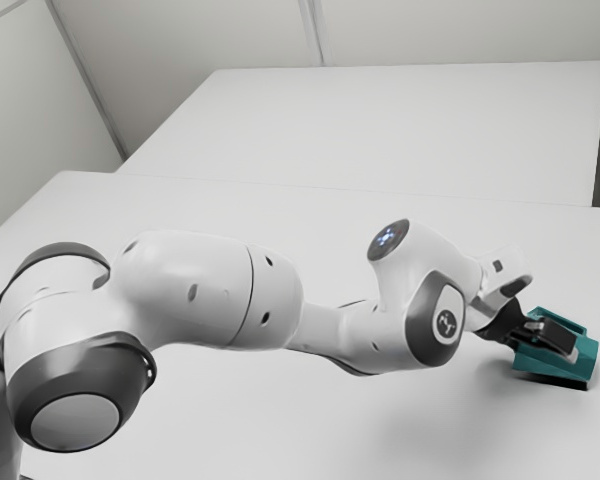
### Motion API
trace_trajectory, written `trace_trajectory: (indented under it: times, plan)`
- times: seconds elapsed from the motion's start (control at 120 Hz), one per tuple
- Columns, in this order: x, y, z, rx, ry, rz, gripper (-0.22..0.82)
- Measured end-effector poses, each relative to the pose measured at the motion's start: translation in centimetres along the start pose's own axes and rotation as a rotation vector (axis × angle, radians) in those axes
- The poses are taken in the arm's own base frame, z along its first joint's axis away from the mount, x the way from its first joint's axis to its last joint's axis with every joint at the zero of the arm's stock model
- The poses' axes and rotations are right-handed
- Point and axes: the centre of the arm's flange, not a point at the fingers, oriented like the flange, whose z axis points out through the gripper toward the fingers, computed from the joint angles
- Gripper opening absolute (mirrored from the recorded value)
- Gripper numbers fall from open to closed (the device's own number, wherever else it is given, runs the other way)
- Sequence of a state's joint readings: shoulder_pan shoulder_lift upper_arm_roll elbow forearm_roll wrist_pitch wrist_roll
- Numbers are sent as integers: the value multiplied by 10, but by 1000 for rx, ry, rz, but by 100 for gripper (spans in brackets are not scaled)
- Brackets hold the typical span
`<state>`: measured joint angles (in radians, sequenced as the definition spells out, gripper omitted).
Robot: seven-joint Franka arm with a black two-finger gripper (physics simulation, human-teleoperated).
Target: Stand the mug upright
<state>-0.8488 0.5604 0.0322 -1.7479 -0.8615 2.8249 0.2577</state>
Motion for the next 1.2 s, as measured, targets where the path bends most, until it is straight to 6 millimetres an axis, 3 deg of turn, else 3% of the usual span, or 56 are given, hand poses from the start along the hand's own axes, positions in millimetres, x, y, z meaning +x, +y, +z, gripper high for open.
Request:
trace_trajectory:
  times: [0.133, 0.45, 0.583, 0.942, 1.083, 1.2]
  plan:
    - [1, 12, -2, -11, 22, 8, 55]
    - [15, 37, -12, -37, 83, 33, 6]
    - [18, 43, -9, -45, 94, 39, -7]
    - [22, 50, -9, -51, 104, 46, -17]
    - [26, 55, -18, -56, 110, 56, -18]
    - [21, 54, -36, -55, 106, 52, -18]
